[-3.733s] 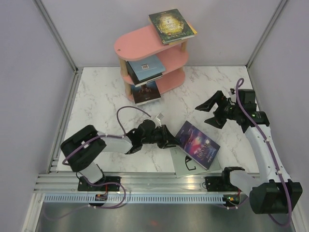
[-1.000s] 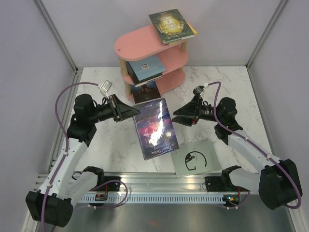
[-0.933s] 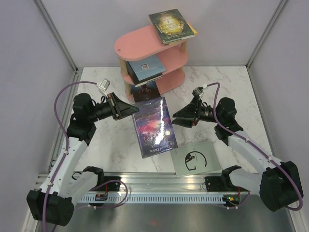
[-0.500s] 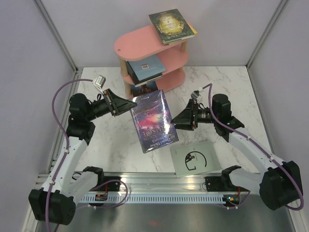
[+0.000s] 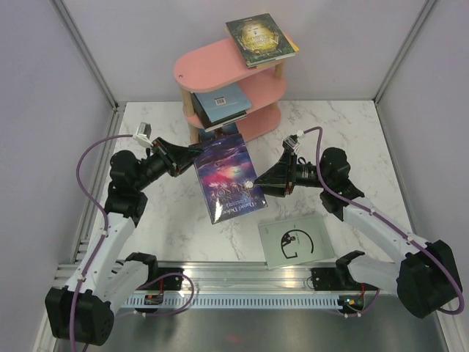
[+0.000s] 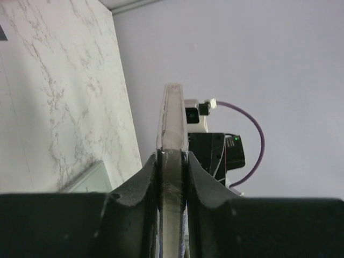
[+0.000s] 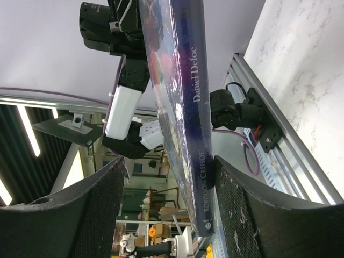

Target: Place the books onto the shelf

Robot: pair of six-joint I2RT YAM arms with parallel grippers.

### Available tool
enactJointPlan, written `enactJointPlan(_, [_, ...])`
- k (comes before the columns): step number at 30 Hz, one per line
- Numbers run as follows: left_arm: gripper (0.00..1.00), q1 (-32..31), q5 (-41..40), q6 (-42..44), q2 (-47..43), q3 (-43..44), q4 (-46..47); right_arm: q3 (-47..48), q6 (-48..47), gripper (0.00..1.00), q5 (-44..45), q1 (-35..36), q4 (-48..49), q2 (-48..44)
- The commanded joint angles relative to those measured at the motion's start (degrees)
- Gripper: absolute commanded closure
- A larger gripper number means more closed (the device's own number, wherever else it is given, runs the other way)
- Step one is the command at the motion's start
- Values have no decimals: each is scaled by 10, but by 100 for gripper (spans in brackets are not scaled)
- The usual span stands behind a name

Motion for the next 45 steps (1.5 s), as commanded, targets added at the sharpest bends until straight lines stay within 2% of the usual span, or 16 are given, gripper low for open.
enactJointPlan(1, [98,3,-83,-50,-2,12,70,-2,50,30,-1,8,84,-15])
enactJointPlan(6, [98,4,-112,-75,13,9,93,-14,89,34,5,11,136,-6])
enactJointPlan(10, [98,2,-125,-127,21,-16,158,-17,108,35,9,22,166,15])
enactJointPlan(17, [98,2,-135,-239,53,-82,325,11,11,35,24,37,51,35])
enactJointPlan(21, [98,3,-143,-251,41,-94,333,31,-24,34,35,37,5,39])
enactJointPlan(24, [98,2,-154,-227,18,-95,288,38,-18,35,43,37,6,38])
enactJointPlan(27, [98,2,-183,-197,-19,-85,204,34,6,35,68,37,23,33])
enactJointPlan(31, [98,0,-215,-188,-28,-79,158,5,179,43,153,43,163,32])
enactJointPlan(33, [98,-9,-234,-176,-35,-70,124,40,200,43,190,48,174,42])
enactJointPlan(38, [98,-31,-296,-150,-39,-43,61,142,195,43,224,69,128,70])
enactJointPlan(40, [98,-36,-320,-151,-35,-36,49,192,166,44,211,84,71,92])
enactJointPlan(43, [98,-40,-351,-137,-30,-9,15,216,110,44,220,100,-23,91])
enactJointPlan(45, [98,-44,-359,-118,-24,15,-14,212,103,45,226,104,-37,88])
